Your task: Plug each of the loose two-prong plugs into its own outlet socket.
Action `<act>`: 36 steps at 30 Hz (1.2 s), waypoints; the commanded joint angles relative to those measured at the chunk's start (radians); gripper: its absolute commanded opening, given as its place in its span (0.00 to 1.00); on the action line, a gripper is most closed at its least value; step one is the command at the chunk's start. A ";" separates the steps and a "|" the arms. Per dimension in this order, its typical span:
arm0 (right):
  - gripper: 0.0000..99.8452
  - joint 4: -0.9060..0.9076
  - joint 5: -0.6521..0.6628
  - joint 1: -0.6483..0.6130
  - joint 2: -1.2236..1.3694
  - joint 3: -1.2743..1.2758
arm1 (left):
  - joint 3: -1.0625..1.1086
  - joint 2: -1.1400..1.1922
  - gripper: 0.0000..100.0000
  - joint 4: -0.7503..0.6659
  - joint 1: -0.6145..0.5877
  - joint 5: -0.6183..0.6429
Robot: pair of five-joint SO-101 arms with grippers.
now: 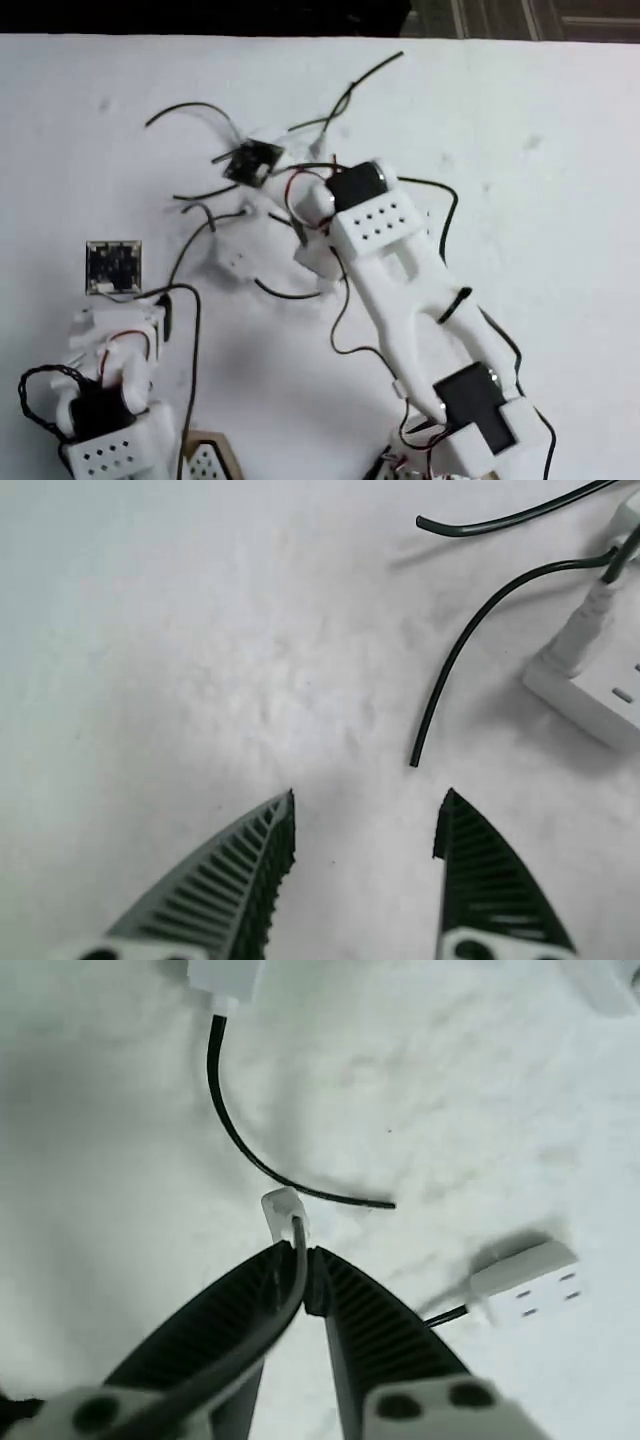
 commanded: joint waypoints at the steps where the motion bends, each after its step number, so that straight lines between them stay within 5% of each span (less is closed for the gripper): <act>1: 0.02 -0.004 -0.115 -0.001 -0.045 0.061 | -0.005 -0.007 0.23 -0.023 -0.002 -0.006; 11: 0.02 -0.377 -0.150 -0.033 -0.036 0.381 | -0.005 -0.007 0.24 -0.023 -0.002 -0.006; 19: 0.14 -0.297 -0.157 -0.104 -0.064 0.359 | -0.005 -0.007 0.23 -0.018 0.031 -0.006; 27: 0.15 -0.292 -0.146 -0.104 -0.041 0.364 | -0.005 -0.007 0.23 -0.018 0.031 -0.008; 36: 0.15 -0.360 0.041 -0.113 0.097 0.351 | -0.005 -0.007 0.23 -0.018 0.030 -0.008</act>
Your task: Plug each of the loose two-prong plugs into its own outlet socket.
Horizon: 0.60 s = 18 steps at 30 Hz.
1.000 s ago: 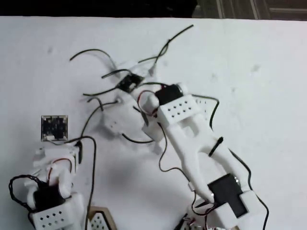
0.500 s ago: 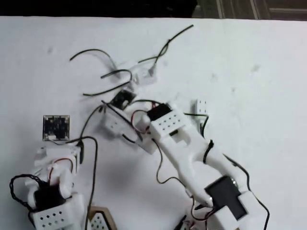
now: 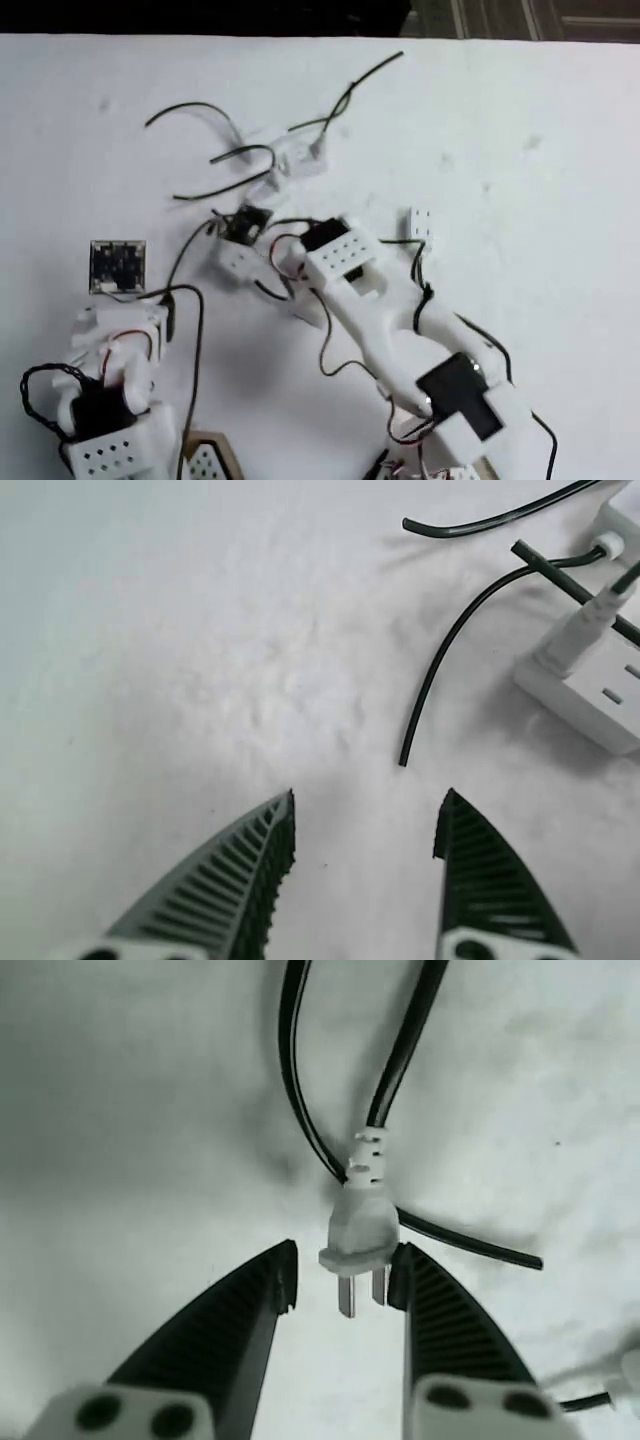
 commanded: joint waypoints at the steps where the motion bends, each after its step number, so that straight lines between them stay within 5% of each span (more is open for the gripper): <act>1: 0.15 -0.012 0.029 -0.024 0.015 -0.043 | -0.005 -0.007 0.23 -0.018 0.010 -0.008; 9: 0.15 -0.012 0.029 -0.021 0.116 -0.110 | -0.005 -0.007 0.23 -0.018 0.010 -0.008; 14: 0.02 -0.013 0.029 -0.019 0.133 -0.129 | -0.005 -0.007 0.23 -0.018 0.010 -0.008; 18: 0.02 -0.008 0.029 0.007 0.127 -0.129 | -0.005 -0.007 0.23 -0.018 0.010 -0.008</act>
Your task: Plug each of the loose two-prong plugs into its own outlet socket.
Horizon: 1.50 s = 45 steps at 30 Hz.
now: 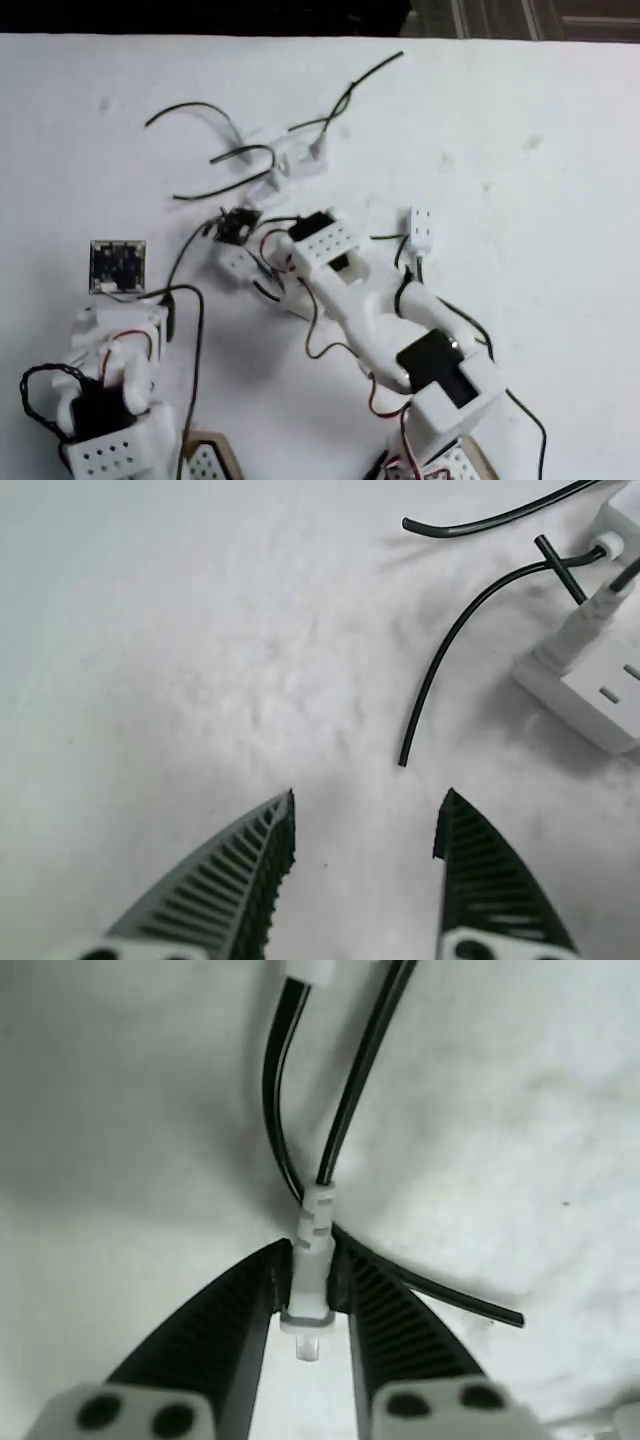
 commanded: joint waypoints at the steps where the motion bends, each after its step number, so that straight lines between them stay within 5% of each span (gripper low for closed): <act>1: 0.02 0.007 0.005 0.024 -0.015 -0.031 | -0.005 -0.007 0.23 -0.018 0.010 -0.008; 9: 0.02 0.196 -0.008 0.038 -0.257 -0.023 | -0.005 -0.007 0.23 -0.017 0.010 -0.008; 25: 0.02 0.354 -0.476 0.305 -1.064 -0.023 | -0.215 -0.007 0.24 -0.015 0.025 0.000; 34: 0.02 0.348 -0.629 0.334 -1.497 -0.023 | -0.324 -0.001 0.24 -0.015 0.248 0.015; 45: 0.02 0.343 -0.692 0.329 -1.728 -0.005 | -0.454 0.031 0.24 -0.025 0.591 0.133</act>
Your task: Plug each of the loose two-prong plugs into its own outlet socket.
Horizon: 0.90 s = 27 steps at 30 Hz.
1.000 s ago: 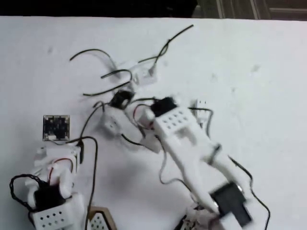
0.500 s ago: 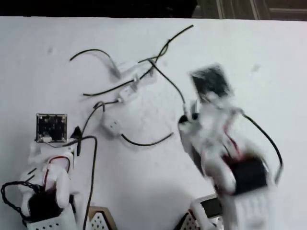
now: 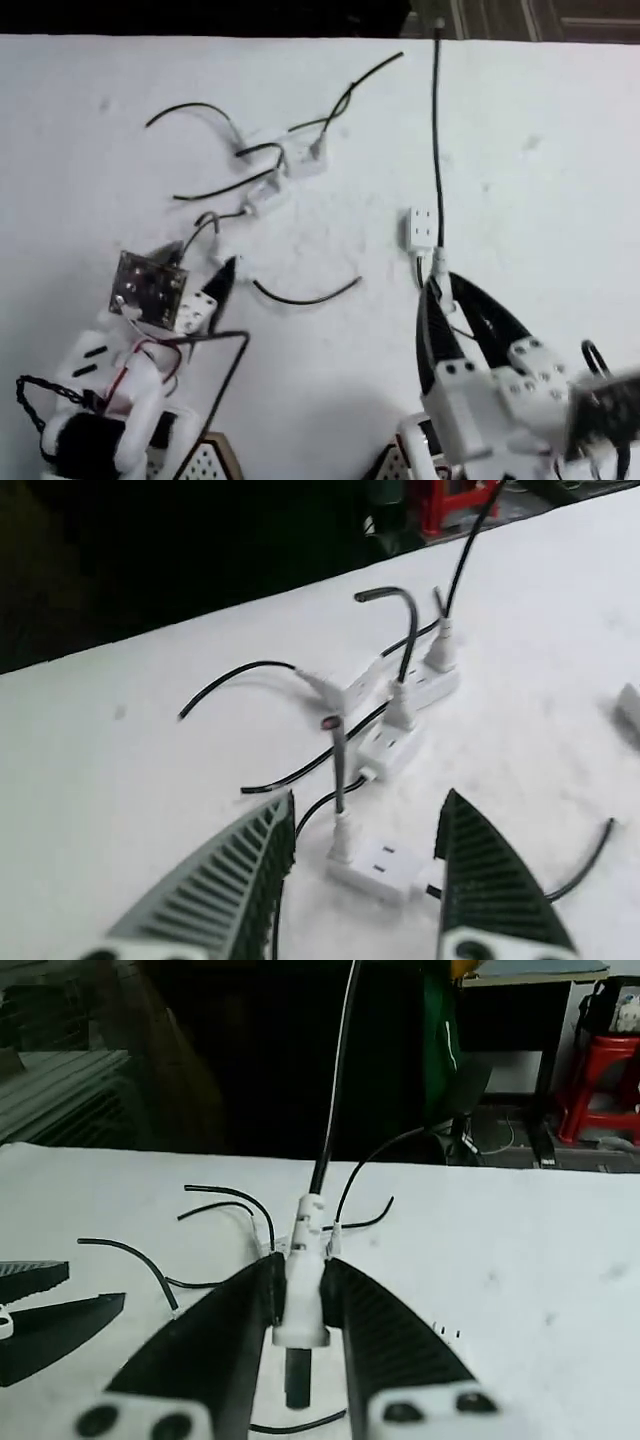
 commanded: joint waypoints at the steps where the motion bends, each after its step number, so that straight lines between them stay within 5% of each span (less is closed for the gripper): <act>1: 0.02 -0.015 -0.011 0.008 -0.045 0.009 | -0.103 0.073 0.24 -0.025 0.147 0.055; 13: 0.02 -0.096 -0.008 0.007 -0.249 0.150 | -0.442 0.762 0.24 -0.078 0.401 0.265; 27: 0.02 -0.042 -0.012 0.007 -0.255 0.150 | -0.496 1.371 0.23 -0.605 0.550 0.436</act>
